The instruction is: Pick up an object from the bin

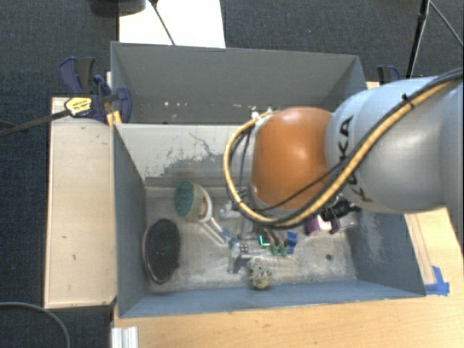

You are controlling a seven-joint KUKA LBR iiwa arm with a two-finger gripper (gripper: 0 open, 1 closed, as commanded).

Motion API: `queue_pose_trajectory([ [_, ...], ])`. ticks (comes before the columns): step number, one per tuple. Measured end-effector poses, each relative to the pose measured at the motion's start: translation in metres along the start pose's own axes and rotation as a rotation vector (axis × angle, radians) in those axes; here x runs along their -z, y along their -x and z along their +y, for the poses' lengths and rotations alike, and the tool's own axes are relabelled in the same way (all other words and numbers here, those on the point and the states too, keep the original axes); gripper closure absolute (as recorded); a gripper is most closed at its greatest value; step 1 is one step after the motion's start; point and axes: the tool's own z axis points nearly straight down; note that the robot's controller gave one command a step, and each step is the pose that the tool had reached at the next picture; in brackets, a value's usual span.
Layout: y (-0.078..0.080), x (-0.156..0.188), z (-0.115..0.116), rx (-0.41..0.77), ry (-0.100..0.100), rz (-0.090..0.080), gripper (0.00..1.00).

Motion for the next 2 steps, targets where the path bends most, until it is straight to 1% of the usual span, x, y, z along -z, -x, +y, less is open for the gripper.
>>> queue_pose_trajectory([
  [1,0.0550,-0.1015,-0.0415,-0.372,0.002,-0.006,0.00],
  [2,0.0584,-0.0990,-0.0416,-0.378,0.007,-0.019,1.00],
])
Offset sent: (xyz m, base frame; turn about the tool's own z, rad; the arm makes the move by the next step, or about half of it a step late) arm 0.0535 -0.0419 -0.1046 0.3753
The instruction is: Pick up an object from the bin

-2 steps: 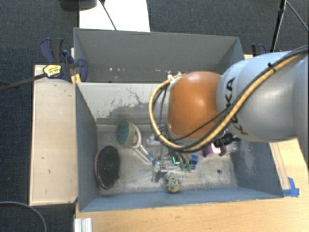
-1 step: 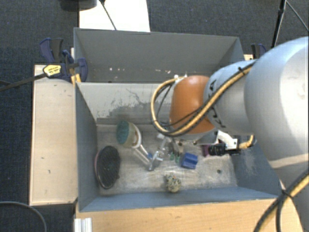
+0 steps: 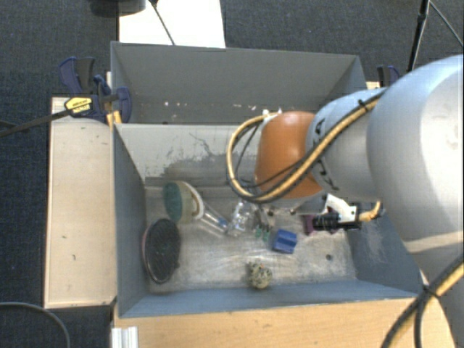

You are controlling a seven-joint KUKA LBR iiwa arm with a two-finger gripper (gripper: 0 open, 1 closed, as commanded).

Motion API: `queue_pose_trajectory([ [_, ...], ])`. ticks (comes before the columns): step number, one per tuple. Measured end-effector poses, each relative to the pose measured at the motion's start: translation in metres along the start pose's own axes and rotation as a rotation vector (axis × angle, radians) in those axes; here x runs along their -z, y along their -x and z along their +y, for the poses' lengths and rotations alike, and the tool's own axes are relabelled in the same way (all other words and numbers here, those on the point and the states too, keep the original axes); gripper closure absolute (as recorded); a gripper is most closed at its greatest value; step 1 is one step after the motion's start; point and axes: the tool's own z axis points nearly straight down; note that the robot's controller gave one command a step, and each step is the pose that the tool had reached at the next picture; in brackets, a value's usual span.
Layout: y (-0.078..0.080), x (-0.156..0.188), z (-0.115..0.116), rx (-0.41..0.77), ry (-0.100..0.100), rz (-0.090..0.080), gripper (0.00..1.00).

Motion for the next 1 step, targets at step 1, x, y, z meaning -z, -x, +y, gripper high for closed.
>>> queue_pose_trajectory([
  [1,0.0135,0.1766,-0.0184,-0.081,-0.004,0.004,1.00],
])
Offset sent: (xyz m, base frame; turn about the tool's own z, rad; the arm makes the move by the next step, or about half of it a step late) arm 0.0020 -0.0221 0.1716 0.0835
